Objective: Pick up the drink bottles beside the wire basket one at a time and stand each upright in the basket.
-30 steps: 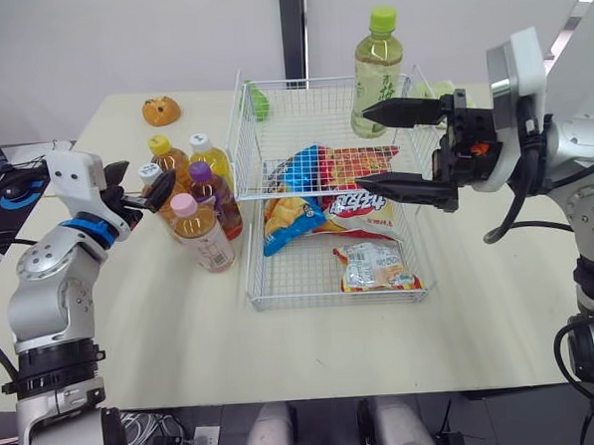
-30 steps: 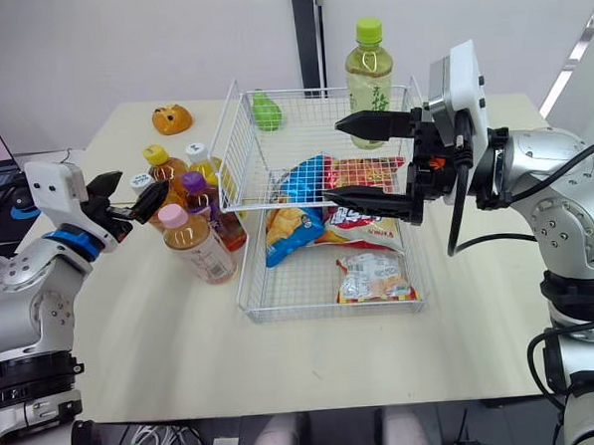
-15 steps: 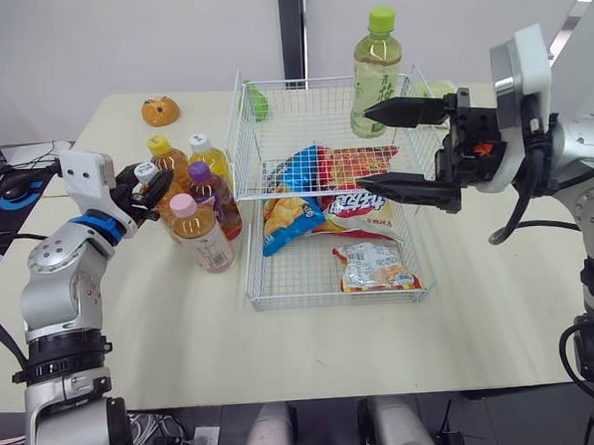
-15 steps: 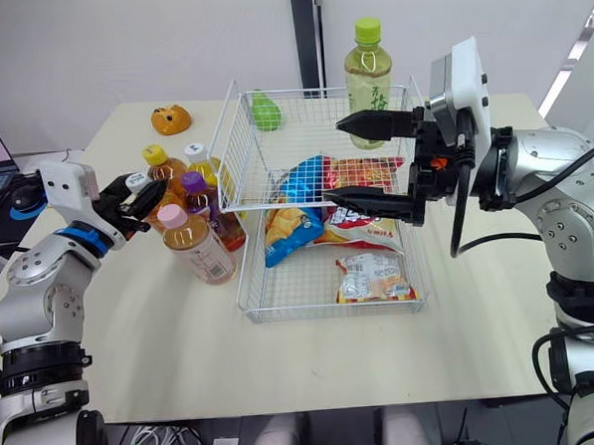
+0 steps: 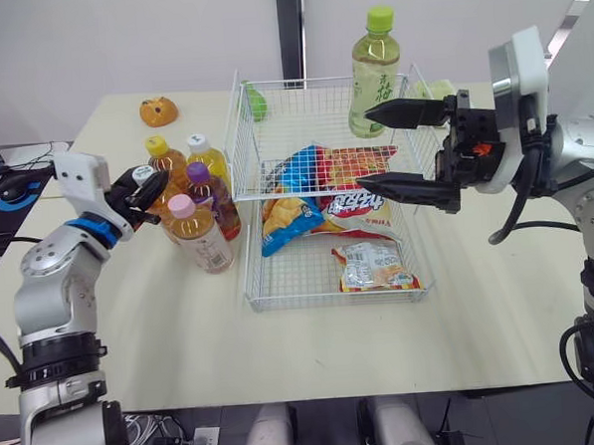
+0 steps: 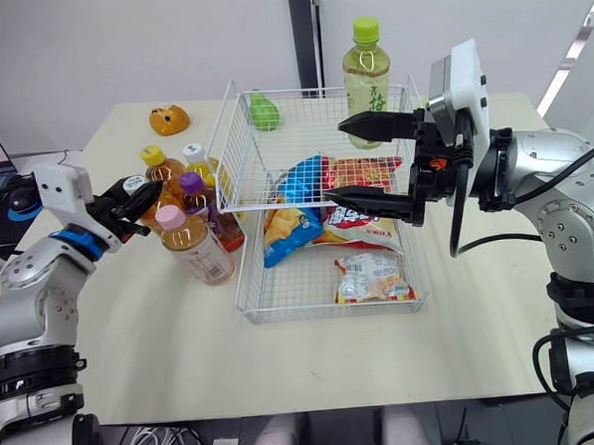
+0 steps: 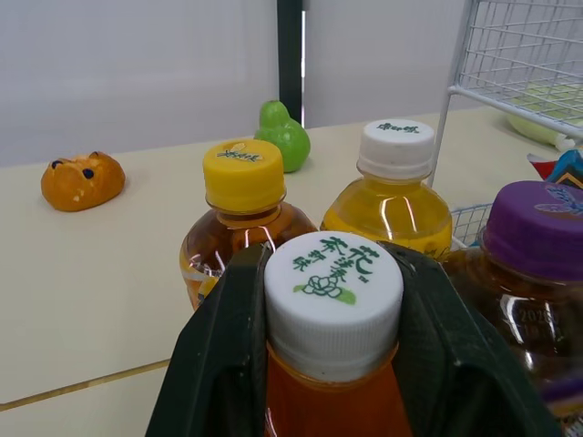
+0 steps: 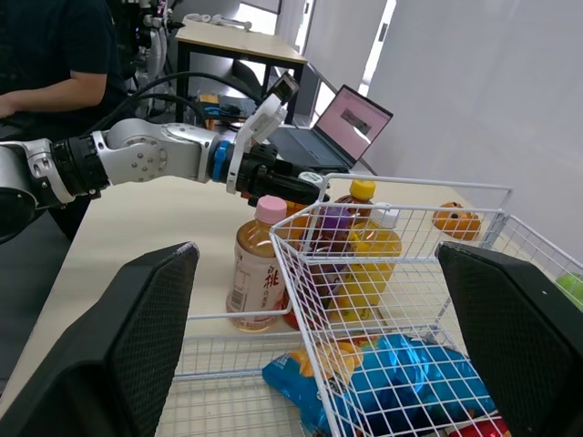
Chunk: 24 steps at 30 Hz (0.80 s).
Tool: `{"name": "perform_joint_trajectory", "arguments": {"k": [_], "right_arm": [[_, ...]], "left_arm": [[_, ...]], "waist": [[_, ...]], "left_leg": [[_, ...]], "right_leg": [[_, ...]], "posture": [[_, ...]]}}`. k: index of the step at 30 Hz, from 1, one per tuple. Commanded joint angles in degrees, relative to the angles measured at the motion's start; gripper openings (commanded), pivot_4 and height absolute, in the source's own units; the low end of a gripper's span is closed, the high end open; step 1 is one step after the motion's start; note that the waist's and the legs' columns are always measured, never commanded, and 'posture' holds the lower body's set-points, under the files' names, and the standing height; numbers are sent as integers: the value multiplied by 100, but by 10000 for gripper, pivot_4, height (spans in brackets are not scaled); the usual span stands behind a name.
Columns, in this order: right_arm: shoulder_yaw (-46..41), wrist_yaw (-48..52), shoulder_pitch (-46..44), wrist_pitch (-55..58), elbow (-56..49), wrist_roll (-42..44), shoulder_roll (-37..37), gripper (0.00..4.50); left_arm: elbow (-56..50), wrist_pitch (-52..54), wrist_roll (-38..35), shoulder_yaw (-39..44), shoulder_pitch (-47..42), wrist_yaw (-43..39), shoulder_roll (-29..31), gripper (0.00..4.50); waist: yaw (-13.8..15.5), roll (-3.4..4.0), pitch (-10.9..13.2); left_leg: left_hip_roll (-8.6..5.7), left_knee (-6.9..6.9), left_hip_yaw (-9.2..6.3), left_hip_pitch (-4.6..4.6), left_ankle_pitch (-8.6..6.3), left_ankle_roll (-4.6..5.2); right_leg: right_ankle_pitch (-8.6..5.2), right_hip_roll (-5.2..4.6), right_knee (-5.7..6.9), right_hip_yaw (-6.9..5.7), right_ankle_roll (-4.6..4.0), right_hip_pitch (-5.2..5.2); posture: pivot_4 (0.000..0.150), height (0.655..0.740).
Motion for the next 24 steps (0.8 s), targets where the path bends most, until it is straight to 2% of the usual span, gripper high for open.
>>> {"name": "perform_joint_trajectory", "arguments": {"k": [1,8,12,16,19,24], "right_arm": [[-256,-43,-29,-31,-122,193,10,45000],[-179,11,-35,-231,8,107,130,45000],[-144,81,-53,-270,89,135,200,45000],[-147,114,-34,-327,153,97,228,45000],[-179,1,-32,-490,195,-23,289,45000],[-224,-46,-37,-598,247,-102,306,45000]], "left_arm": [[-591,449,-769,826,158,-511,588,13765],[-652,1283,-1323,1469,534,-1407,1754,13765],[-574,1690,-1490,1457,222,-1843,2455,13765],[-310,1983,-1579,1148,-627,-2133,3081,13765],[-49,2278,-1761,734,-1689,-2230,3373,13765],[437,2499,-1584,-257,-3327,-2629,3466,13765]], "waist": [[-7,0,2],[24,2,4],[44,-2,7],[40,-5,9],[21,-4,10],[7,-1,13]], "left_leg": [[7,0,0,-2,0,0],[39,-1,5,-3,0,0],[45,0,3,-5,0,-1],[57,0,3,-6,0,-1],[63,-5,8,-3,-1,-1],[66,-8,12,-3,-1,-1]], "right_leg": [[0,1,0,-1,0,-2],[1,19,-7,-1,-5,-2],[0,25,-12,-4,-7,0],[-2,41,-15,-6,-11,0],[-3,49,-18,-2,-16,-2],[-5,59,-11,0,-15,-5]], "posture": [[1500,7400],[1500,7400],[1500,7400],[1500,7400],[1500,7400],[1500,7400]]}}
